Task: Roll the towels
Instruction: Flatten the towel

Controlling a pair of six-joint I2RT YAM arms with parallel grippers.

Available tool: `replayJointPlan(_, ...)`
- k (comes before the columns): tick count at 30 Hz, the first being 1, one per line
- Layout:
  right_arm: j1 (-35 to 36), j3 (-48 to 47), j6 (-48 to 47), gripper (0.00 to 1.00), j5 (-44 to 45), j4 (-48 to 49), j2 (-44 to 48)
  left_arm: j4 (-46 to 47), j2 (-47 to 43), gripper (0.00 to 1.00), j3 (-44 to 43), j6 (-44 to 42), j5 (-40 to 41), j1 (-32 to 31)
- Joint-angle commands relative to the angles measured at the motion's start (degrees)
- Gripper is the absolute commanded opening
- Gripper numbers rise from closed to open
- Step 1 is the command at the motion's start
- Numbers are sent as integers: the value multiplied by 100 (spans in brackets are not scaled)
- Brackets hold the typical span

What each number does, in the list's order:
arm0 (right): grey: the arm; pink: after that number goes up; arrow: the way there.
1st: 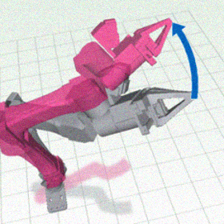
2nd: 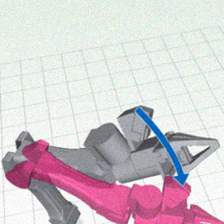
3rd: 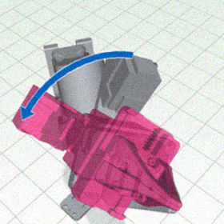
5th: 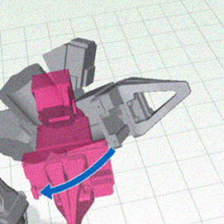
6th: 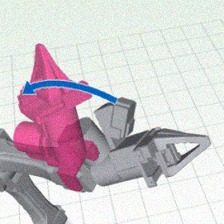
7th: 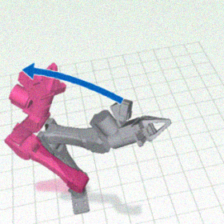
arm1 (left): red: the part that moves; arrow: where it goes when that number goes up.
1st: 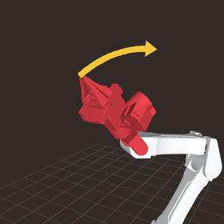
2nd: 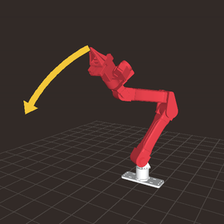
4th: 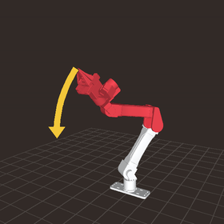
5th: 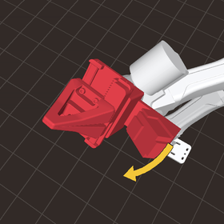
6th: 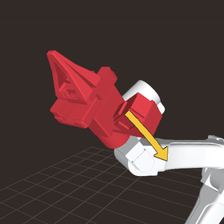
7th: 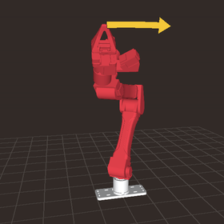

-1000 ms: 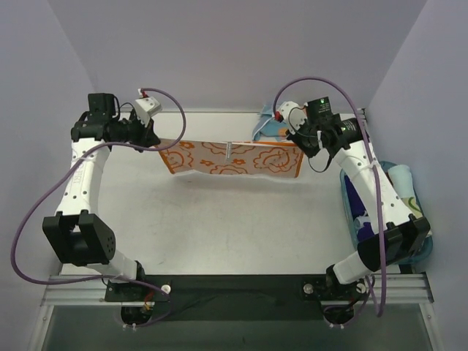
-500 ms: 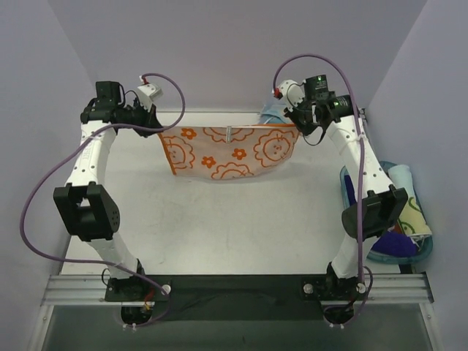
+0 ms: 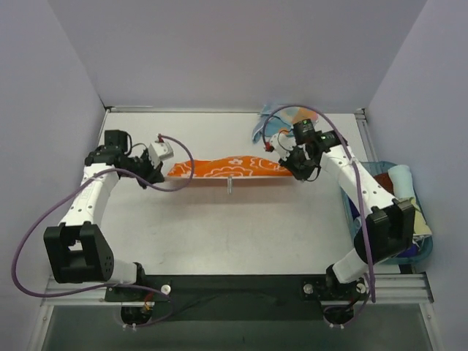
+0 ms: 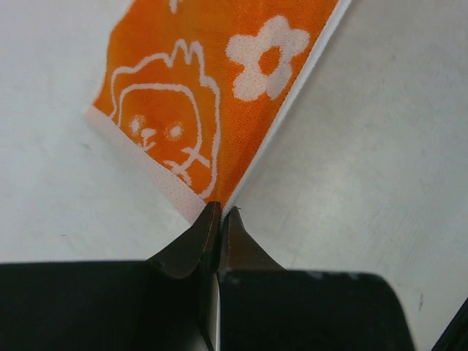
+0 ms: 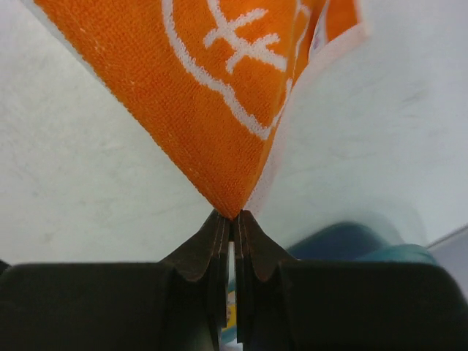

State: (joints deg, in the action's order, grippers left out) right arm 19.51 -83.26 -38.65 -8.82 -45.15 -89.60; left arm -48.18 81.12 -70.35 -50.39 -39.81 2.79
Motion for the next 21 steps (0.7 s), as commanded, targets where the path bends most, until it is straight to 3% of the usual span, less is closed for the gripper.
replayJointPlan(1, 263, 1003, -169, 0, -23, -109, -180, -621, -78, 0, 1106, -1419, 579, -225)
replayJointPlan(6, 991, 2172, -37, 0, -23, 181, -242, -780, -307, 0, 2024, -2166, 1159, -630)
replayJointPlan(11, 1301, 2666, 174, 4, -59, 243, -154, -1404, -535, 9, 2288, -2528, 1248, -850)
replayJointPlan(12, 1319, 2701, 174, 10, -50, 217, -128, -1465, -588, 15, 2384, -2554, 1265, -876)
replayJointPlan(13, 1380, 2736, 174, 15, -58, 199, -84, -1553, -693, 27, 2437, -2581, 1283, -885)
replayJointPlan(14, 1398, 2771, 183, 22, -67, 164, -40, -1589, -746, 32, 2490, -2659, 1318, -885)
replayJointPlan(15, 1415, 2780, 183, 37, -119, 51, -5, -1624, -790, 35, 2552, -2686, 1370, -885)
replayJointPlan(18, 1416, 2710, 227, 53, -199, -222, 293, -1861, -922, 43, 2500, -2774, 1450, -868)
replayJointPlan(21, 1337, 2474, 341, 54, -409, -538, 618, -2142, -993, 44, 2290, -2740, 1389, -728)
